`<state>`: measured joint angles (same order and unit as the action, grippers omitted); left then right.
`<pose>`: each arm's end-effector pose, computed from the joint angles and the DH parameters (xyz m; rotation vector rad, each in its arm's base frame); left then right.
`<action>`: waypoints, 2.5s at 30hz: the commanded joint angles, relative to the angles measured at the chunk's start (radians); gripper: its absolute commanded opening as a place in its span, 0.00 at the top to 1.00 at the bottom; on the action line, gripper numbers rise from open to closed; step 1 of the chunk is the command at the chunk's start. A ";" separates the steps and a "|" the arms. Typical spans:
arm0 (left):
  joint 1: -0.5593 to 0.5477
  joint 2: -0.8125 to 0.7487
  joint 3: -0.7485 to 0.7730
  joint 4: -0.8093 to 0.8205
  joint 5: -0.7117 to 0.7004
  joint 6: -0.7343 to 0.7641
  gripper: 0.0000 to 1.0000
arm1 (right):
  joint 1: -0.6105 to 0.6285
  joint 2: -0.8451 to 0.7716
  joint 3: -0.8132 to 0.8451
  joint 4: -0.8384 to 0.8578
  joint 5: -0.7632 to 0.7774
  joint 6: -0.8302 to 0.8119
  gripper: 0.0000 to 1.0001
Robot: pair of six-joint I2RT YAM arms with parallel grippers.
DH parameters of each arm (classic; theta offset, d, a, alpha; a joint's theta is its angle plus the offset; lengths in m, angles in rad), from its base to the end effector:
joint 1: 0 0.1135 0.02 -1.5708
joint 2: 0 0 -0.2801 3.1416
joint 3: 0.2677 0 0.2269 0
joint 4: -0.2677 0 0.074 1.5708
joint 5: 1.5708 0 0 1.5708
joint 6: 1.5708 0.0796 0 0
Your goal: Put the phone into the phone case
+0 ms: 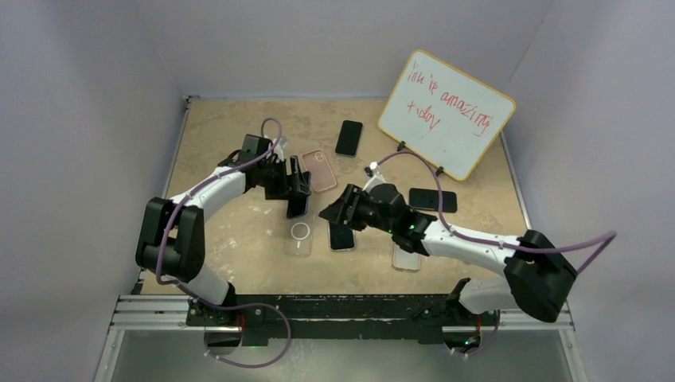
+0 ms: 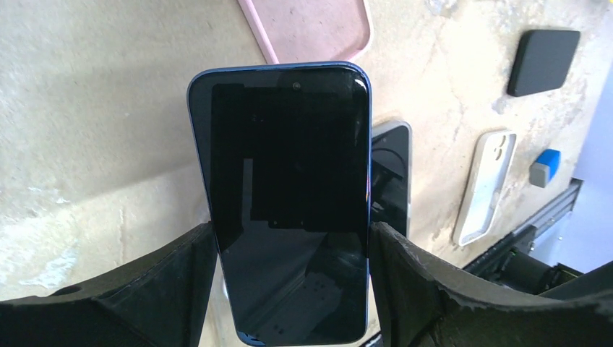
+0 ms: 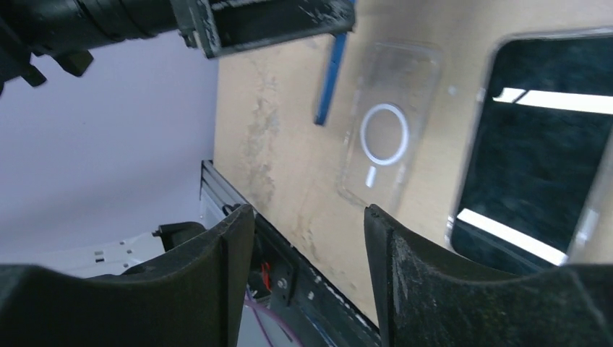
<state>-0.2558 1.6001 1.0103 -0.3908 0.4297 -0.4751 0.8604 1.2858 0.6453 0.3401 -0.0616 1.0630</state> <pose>0.3059 -0.1143 0.2000 -0.1141 2.6269 -0.8197 0.1914 0.2300 0.2543 0.1662 2.1098 1.3164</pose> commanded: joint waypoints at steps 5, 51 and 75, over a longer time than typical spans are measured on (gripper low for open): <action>0.003 -0.133 -0.085 0.091 0.110 -0.074 0.67 | 0.040 0.214 0.196 0.105 0.056 0.000 0.48; 0.052 -0.226 -0.161 -0.059 -0.110 -0.043 0.38 | 0.141 0.371 0.172 0.057 0.042 0.089 1.00; 0.069 -0.104 -0.375 0.062 -0.149 -0.091 0.98 | 0.147 0.380 0.116 0.025 0.082 0.112 1.00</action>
<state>-0.1913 1.4727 0.6830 -0.3660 0.2588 -0.5652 1.0016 1.6855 0.7784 0.3798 0.0101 1.1671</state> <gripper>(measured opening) 0.052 0.034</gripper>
